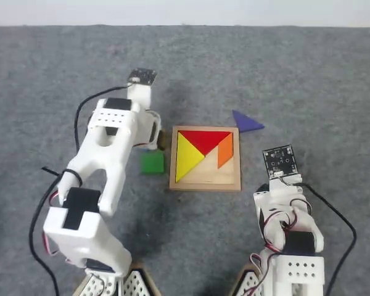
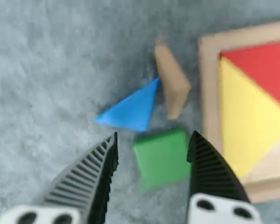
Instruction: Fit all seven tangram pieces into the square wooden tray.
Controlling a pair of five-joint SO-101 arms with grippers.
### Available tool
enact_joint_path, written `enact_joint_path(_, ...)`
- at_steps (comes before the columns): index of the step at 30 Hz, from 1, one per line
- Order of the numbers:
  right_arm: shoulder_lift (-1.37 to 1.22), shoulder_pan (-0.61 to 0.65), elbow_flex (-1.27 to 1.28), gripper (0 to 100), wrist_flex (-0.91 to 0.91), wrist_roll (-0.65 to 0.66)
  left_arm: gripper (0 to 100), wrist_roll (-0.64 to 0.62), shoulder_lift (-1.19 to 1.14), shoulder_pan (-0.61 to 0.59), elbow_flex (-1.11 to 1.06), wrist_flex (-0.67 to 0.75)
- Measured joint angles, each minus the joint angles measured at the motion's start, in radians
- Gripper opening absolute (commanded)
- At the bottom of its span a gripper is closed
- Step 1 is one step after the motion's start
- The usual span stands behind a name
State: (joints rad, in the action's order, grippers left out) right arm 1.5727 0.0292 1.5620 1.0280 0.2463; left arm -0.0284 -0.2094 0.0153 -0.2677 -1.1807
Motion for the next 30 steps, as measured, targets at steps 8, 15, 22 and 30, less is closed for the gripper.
enact_joint_path(8,0.000,0.000,0.000,1.6,0.000,0.000,24,-0.041,-0.017,0.097,0.069,0.034)
enact_joint_path(15,0.000,0.000,0.000,1.6,0.000,0.000,21,-0.097,-0.186,0.095,0.144,0.064)
enact_joint_path(22,0.000,0.000,0.000,1.6,0.000,0.000,15,-0.117,-0.256,0.083,0.227,0.068)
enact_joint_path(30,0.000,0.000,0.000,1.6,0.000,0.000,10,-0.117,-0.256,0.081,0.235,0.054)
